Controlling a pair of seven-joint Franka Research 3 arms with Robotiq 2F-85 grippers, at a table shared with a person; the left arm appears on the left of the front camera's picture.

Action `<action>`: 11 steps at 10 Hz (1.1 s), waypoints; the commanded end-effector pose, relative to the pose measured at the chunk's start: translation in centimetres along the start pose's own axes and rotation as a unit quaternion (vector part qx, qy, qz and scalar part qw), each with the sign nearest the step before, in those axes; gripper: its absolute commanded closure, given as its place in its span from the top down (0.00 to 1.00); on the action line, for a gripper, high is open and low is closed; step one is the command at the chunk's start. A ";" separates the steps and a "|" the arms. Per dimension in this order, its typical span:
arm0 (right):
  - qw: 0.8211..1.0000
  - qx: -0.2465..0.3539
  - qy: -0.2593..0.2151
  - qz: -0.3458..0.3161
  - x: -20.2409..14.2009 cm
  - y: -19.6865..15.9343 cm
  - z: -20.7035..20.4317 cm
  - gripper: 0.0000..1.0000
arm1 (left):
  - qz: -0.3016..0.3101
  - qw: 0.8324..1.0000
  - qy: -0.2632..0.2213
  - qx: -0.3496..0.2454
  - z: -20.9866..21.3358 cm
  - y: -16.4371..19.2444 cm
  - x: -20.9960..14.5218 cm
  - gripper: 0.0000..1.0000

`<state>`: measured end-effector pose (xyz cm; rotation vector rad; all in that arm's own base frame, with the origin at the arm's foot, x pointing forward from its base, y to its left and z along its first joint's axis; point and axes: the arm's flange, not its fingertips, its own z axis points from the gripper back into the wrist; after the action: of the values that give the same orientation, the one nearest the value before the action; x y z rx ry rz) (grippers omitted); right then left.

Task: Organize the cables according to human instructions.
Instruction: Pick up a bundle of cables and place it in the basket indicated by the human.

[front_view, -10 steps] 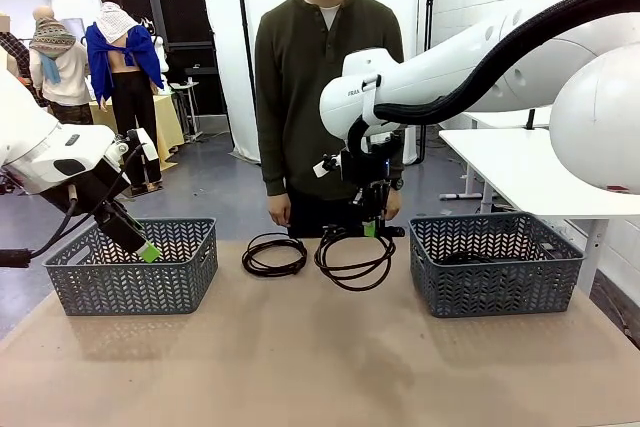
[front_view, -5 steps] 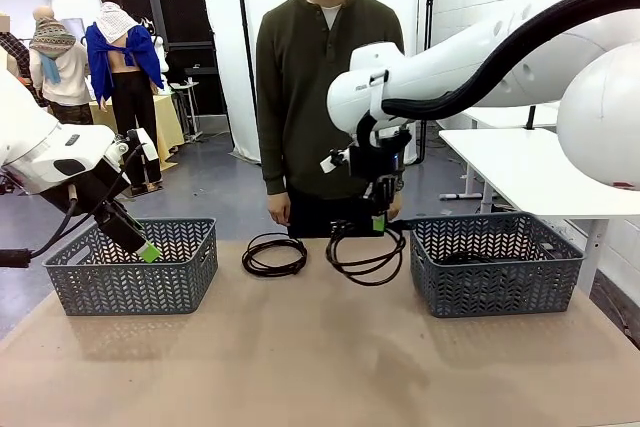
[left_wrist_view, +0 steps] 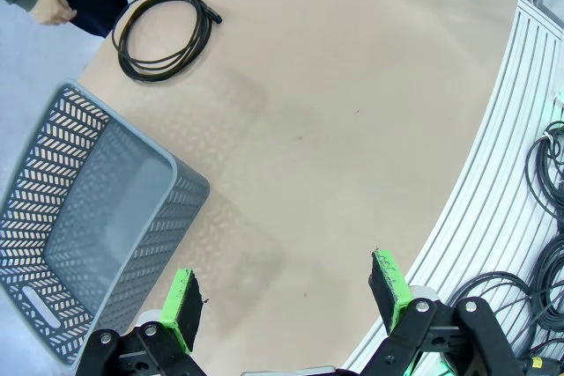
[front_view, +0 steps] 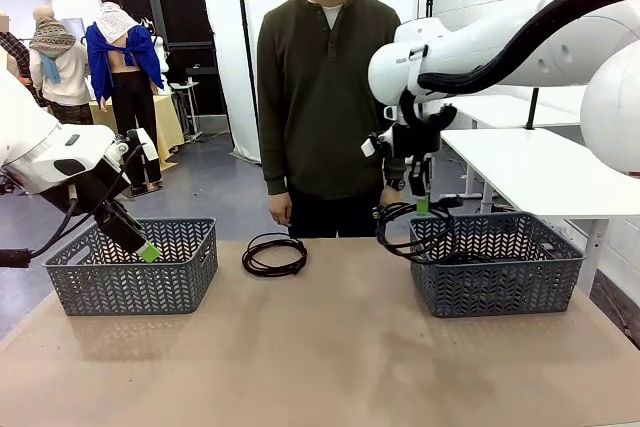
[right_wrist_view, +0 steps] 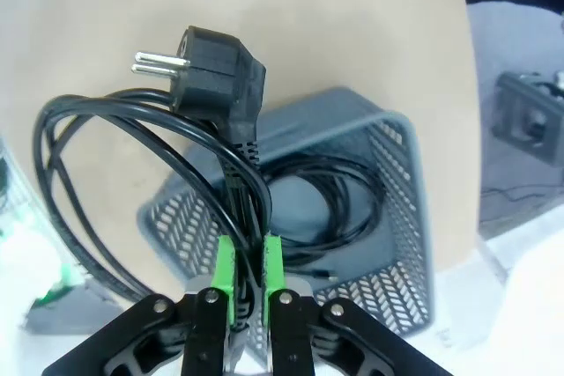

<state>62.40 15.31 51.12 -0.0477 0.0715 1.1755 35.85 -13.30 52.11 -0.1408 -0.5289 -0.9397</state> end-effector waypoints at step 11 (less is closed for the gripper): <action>0.990 -0.065 0.000 0.129 -6.6 -10.0 -1.6 0.00 | -0.001 1.000 -0.004 0.004 -0.1 0.2 -0.1 1.00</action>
<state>67.94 5.41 49.48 -0.1234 0.0086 1.4190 35.85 -13.31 52.12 -0.1407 -0.5290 -0.9398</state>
